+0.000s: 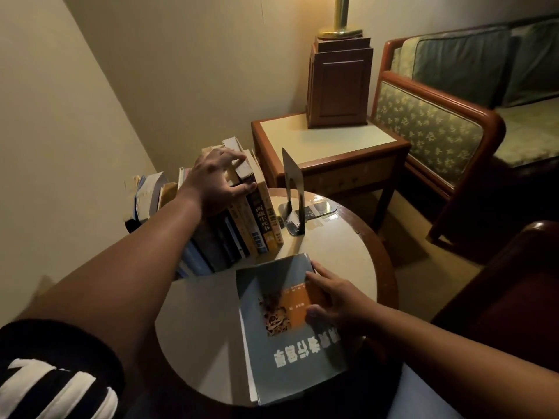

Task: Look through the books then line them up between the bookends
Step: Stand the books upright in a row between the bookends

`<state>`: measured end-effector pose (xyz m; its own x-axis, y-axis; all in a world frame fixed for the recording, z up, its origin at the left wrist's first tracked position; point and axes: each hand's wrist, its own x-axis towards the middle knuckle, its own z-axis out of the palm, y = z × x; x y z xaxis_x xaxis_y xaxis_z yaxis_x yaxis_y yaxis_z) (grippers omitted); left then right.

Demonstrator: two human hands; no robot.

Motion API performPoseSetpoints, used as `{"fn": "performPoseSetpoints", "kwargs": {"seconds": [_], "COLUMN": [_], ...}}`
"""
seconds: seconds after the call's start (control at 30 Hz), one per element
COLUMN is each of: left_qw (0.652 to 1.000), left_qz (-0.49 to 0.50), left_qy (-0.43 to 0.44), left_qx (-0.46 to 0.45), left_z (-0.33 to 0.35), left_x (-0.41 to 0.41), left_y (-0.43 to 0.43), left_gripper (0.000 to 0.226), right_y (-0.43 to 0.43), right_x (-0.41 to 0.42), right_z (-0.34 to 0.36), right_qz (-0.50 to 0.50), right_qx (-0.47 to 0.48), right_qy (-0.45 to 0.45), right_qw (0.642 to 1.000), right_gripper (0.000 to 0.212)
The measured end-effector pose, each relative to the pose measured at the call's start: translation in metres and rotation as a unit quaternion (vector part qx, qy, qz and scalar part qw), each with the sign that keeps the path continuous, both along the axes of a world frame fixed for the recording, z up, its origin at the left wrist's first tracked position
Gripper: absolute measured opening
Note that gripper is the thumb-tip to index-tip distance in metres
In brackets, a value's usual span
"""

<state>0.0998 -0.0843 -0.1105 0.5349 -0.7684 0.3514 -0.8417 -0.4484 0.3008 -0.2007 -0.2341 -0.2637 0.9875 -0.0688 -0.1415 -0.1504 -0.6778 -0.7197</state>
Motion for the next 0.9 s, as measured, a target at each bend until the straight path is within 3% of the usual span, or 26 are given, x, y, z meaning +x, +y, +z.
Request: {"fn": "performPoseSetpoints", "kwargs": {"seconds": [0.27,0.5,0.77,0.83,0.9], "left_qw": [1.0,1.0,1.0,1.0,1.0], "left_qz": [-0.009,-0.004,-0.002,-0.003,-0.004], "left_qy": [0.004,0.003,0.0,-0.001,-0.003], "left_qx": [-0.012,0.0,0.002,-0.002,-0.004], "left_z": [0.0,-0.002,-0.001,0.001,0.001], "left_x": [0.002,0.006,0.004,0.002,0.001], "left_y": [0.0,0.0,-0.001,-0.001,-0.001], "left_gripper": [0.074,0.075,0.075,0.075,0.075], "right_y": [-0.07,-0.092,-0.095,-0.095,-0.095], "right_x": [-0.026,-0.005,0.034,0.036,0.036], "right_z": [0.004,0.021,0.024,0.024,0.026], "right_qz": [-0.111,-0.195,-0.164,-0.168,-0.168], "right_qx": [0.088,0.14,0.087,0.101,0.117], "right_qy": [0.052,0.06,0.177,0.19,0.19], "right_qw": [0.988,0.969,0.967,0.962,0.96], "right_gripper": [0.076,0.039,0.113,0.119,0.11]}}
